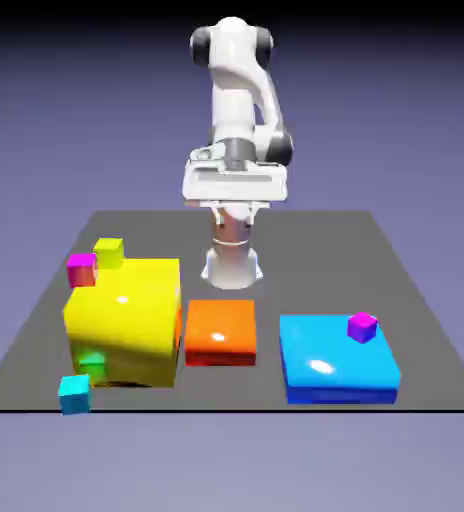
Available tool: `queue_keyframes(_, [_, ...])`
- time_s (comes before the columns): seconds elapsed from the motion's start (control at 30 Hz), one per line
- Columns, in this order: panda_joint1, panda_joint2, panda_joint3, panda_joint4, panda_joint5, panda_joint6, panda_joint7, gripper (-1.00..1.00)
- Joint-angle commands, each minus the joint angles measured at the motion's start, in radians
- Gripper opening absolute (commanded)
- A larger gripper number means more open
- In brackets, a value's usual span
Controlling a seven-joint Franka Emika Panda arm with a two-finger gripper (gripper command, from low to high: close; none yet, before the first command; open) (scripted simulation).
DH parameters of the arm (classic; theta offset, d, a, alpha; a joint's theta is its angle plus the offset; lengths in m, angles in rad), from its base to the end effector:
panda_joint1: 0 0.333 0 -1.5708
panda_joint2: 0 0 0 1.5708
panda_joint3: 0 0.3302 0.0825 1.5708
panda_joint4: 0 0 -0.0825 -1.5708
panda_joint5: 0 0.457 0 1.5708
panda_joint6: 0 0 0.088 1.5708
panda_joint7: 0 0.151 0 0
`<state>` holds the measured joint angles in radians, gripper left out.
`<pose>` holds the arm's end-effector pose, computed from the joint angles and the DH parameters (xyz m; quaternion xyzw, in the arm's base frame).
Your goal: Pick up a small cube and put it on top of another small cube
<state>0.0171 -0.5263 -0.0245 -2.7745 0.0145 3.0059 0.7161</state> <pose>0.4810 -0.0036 0.3885 -0.8664 0.3354 -0.3433 0.1376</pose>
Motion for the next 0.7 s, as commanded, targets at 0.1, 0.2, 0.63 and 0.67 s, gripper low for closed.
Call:
queue_keyframes(0.1, [0.017,0.145,-0.081,0.118,0.048,-0.103,-0.083,0.0])
queue_keyframes(0.2, [0.029,0.254,-0.142,0.206,0.084,-0.18,-0.144,0.0])
queue_keyframes(0.63, [0.084,0.725,-0.407,0.588,0.241,-0.516,-0.412,0.0])
queue_keyframes(0.67, [0.088,0.761,-0.427,0.617,0.253,-0.541,-0.433,0.0])
